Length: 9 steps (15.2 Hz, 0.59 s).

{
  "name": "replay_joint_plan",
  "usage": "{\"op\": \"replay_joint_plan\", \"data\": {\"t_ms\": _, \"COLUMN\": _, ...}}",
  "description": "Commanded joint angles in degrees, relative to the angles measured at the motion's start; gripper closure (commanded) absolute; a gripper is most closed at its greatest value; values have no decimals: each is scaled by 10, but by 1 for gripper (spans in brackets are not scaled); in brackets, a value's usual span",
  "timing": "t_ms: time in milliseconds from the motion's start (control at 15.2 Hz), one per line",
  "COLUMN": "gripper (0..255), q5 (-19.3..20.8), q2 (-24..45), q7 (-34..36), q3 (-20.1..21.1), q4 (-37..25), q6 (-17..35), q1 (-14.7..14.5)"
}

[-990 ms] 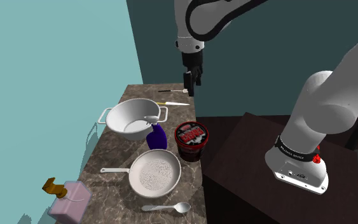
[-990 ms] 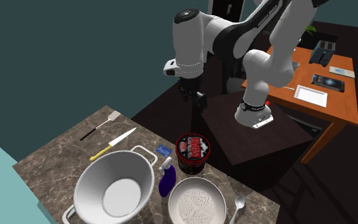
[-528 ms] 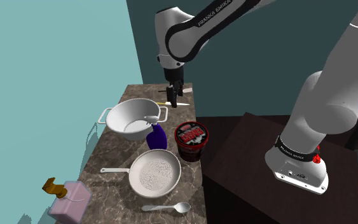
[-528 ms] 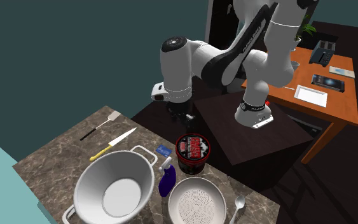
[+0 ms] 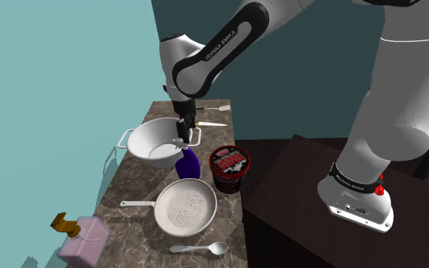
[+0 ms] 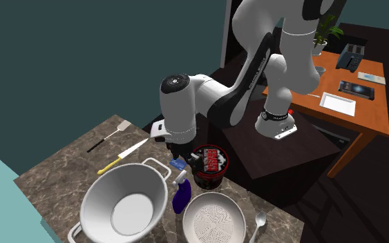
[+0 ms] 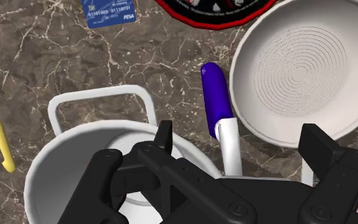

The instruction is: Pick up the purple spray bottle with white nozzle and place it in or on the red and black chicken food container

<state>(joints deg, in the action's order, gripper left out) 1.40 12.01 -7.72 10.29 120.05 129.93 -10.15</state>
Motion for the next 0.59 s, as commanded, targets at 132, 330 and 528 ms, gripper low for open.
{"op": "replay_joint_plan", "data": {"t_ms": 132, "gripper": 0, "q5": 9, "q2": 37, "q7": -4, "q3": 1, "q4": -17, "q6": 24, "q1": -4}}
{"op": "replay_joint_plan", "data": {"t_ms": 330, "gripper": 0, "q5": 13, "q2": 52, "q7": -1, "q3": -1, "q4": -12, "q6": 44, "q1": -6}}
{"op": "replay_joint_plan", "data": {"t_ms": 528, "gripper": 0, "q5": 16, "q2": 65, "q7": 1, "q3": -2, "q4": -8, "q6": 61, "q1": -7}}
